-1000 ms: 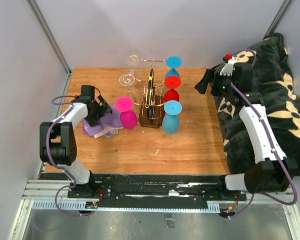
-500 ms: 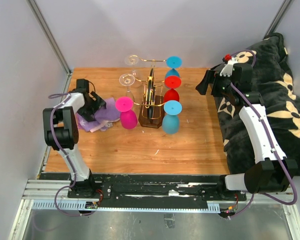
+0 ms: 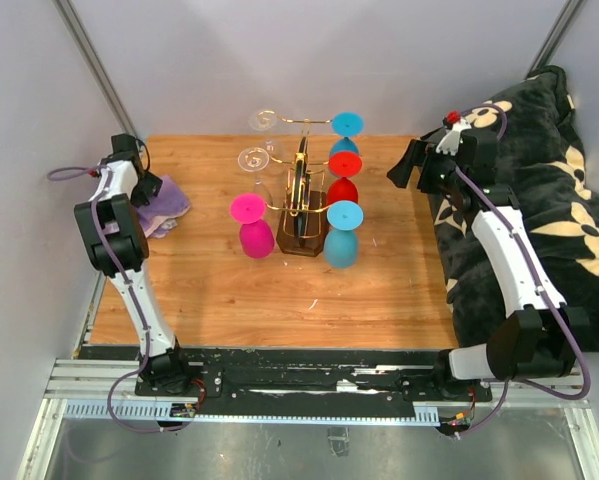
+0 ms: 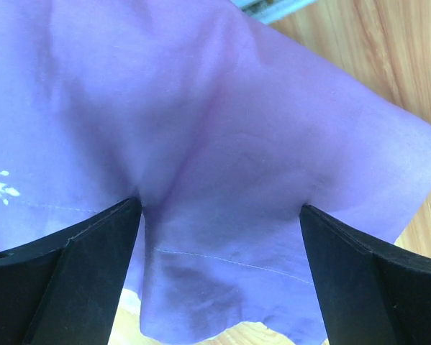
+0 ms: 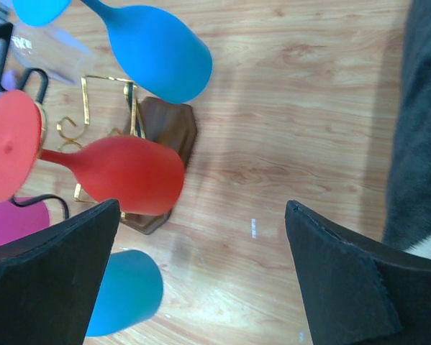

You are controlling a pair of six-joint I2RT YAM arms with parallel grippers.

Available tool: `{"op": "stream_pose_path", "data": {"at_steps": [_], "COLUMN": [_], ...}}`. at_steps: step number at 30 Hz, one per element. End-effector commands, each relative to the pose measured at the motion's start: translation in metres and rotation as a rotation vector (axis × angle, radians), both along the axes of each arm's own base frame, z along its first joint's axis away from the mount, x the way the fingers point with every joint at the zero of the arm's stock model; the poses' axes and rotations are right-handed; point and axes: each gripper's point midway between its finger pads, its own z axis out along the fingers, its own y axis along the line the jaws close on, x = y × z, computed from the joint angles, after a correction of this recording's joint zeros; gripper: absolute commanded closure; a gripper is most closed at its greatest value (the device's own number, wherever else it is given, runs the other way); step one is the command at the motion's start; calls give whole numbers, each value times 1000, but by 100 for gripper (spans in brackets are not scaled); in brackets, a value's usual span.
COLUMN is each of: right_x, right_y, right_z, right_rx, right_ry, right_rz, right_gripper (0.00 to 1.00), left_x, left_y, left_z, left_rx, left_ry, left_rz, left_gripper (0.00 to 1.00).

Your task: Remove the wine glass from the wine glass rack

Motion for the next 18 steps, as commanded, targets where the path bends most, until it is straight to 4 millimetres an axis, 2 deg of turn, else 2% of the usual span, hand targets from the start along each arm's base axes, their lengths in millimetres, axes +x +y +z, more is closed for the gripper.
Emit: {"op": "stream_pose_path", "data": {"at_steps": [1, 3, 4, 8, 13, 16, 18], "right_x": [17, 22, 23, 28, 26, 24, 22], "right_y": [15, 28, 35, 57, 71, 80, 85], "right_z": [12, 23, 30, 44, 55, 55, 56], "right_rx": [210, 341, 391, 523, 595, 612, 618], "right_ry": [-27, -41, -50, -33, -36, -29, -35], "right_rz": [1, 46, 76, 187, 254, 279, 294], "right_gripper": [2, 0, 3, 24, 39, 51, 57], "left_x": [-11, -7, -6, 3, 0, -7, -15], "left_y": [14, 2, -5, -40, -82, -105, -117], "left_z": [44, 64, 74, 111, 135, 161, 169], "left_rx": [131, 136, 135, 101, 43, 91, 130], "left_ry": [-20, -81, -106, -193, -241, -312, -335], "left_rz": [32, -6, -26, -137, -247, -290, -316], "left_gripper": [0, 0, 0, 0, 0, 0, 0]}}
